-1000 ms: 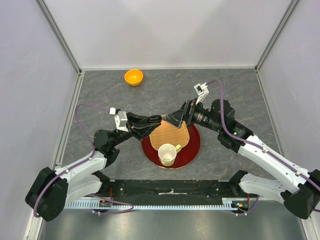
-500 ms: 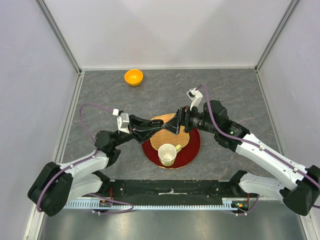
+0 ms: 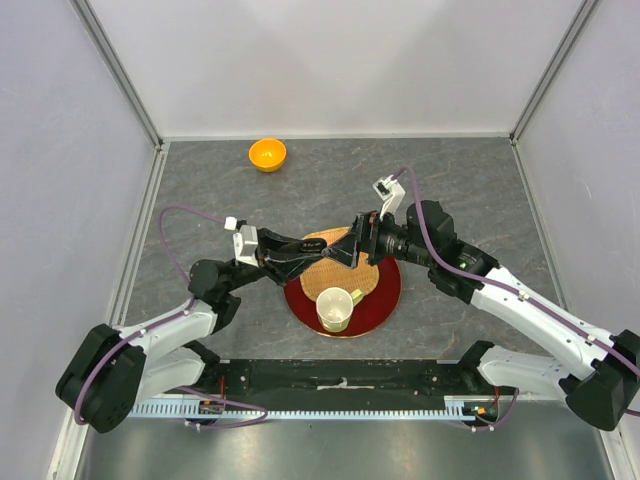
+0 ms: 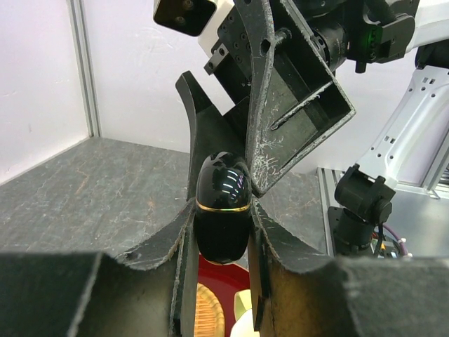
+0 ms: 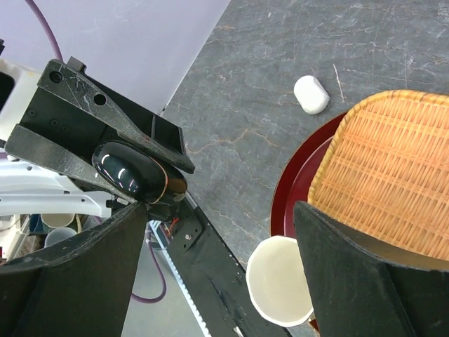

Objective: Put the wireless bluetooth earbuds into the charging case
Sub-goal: Open the charging case, then pick up the earbud from the center of the board.

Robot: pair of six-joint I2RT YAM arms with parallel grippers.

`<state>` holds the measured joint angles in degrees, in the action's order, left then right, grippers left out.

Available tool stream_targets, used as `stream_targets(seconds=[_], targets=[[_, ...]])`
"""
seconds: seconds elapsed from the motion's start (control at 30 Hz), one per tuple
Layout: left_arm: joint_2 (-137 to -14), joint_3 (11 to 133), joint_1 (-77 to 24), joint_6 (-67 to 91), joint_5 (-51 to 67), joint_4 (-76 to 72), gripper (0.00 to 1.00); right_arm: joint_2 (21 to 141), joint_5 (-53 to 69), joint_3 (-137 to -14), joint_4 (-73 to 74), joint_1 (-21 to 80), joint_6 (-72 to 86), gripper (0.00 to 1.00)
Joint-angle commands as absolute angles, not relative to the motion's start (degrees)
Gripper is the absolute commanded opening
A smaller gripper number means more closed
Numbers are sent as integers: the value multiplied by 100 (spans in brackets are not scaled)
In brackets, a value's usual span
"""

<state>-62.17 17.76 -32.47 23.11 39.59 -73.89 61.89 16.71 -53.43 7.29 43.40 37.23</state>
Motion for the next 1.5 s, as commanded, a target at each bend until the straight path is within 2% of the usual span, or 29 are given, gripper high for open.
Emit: stream_targets(seconds=[0.0, 0.4, 0.8, 1.0, 1.17, 1.2, 1.4, 1.47], targets=[[-6082, 1986, -3313, 2145, 4535, -7744, 2, 6187, 1441, -5625, 220, 4350, 3911, 91], [-6003, 1890, -3313, 2004, 4403, -7603, 2, 6284, 1846, -5502, -343, 4342, 4377, 92], [-5766, 1820, -3313, 1890, 4272, -7427, 2, 6319, 1573, -5388, -396, 4324, 4553, 93], [-5652, 1688, -3313, 1609, 3815, -7094, 2, 5899, 1539, -5370, -536, 4316, 4246, 93], [-5528, 1644, -3313, 1406, 3604, -6759, 2, 5511, 802, -5545, -19, 4184, 3982, 93], [-5520, 1635, -3313, 1389, 3586, -6750, 2, 5398, 556, -5581, 496, 4140, 3999, 93], [-5256, 1644, -3313, 1336, 3533, -6575, 2, 5370, -772, -5748, 2237, 2789, 3832, 93], [-5186, 1635, -3313, 1336, 3507, -6513, 2, 5553, -1411, -5827, 2635, 2541, 3806, 97]])
